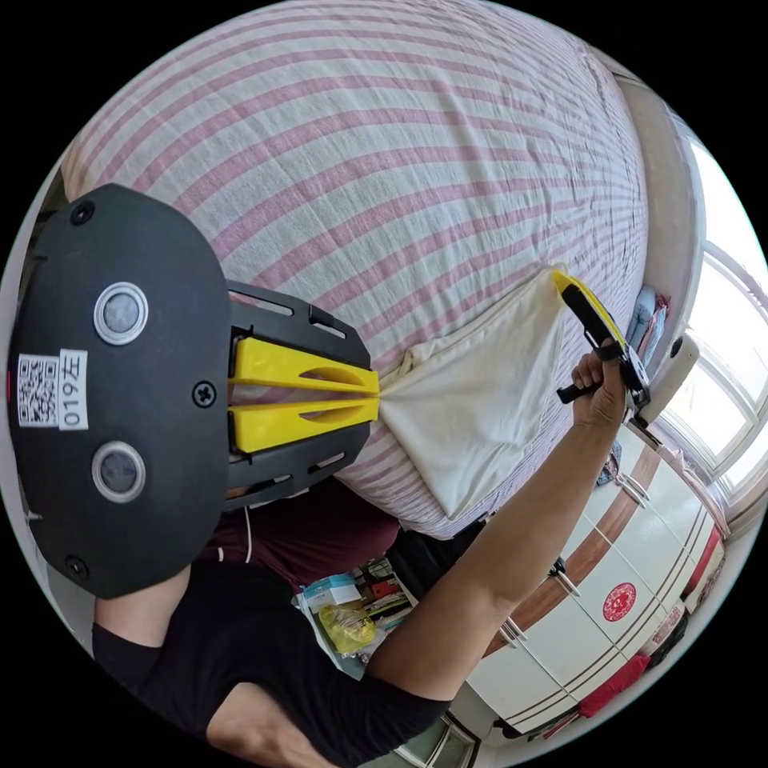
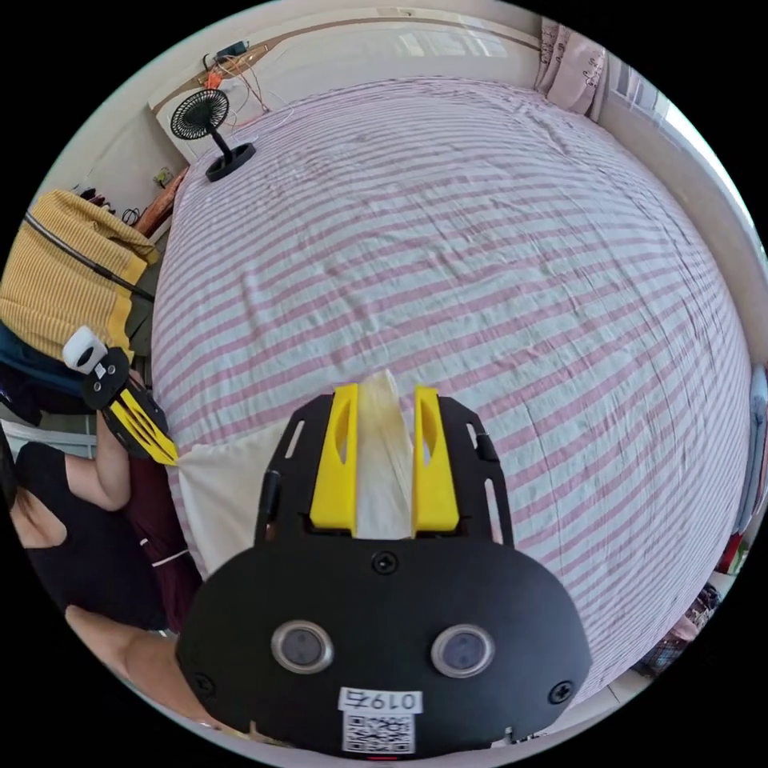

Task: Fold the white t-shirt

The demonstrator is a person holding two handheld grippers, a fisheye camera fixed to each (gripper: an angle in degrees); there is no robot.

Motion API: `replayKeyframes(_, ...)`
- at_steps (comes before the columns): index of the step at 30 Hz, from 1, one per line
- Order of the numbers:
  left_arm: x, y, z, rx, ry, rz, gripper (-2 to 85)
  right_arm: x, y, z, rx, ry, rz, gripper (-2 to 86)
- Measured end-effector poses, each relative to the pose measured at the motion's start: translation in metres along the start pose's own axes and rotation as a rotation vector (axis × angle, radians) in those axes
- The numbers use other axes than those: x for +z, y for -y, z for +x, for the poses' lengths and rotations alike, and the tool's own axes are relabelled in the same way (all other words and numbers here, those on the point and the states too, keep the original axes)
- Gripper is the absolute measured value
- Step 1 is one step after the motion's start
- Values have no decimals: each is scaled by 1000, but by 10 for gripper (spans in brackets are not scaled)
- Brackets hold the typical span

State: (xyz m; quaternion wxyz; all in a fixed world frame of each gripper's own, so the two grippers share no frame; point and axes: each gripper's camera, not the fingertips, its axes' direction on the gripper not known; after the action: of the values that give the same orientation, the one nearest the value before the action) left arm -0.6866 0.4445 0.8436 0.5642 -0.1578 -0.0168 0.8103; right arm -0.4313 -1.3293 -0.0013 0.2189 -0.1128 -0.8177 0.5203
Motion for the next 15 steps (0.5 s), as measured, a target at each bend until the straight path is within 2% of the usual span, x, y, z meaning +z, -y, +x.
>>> replayKeyframes(2, -1, 1, 0, 3, 4, -5, 14, 6, 4, 9, -4, 32, -37, 81)
replayKeyframes(7, -3, 0, 2, 15, 13, -12, 13, 0, 7, 26, -20, 44, 25, 10)
replayKeyframes(12, -9, -2, 0, -14, 32, -8, 11, -4, 0, 41, 47, -18, 146, 3)
replayKeyframes(15, -10, -4, -3, -32, 26, -16, 10, 11, 0, 43, 30, -5, 108, 14)
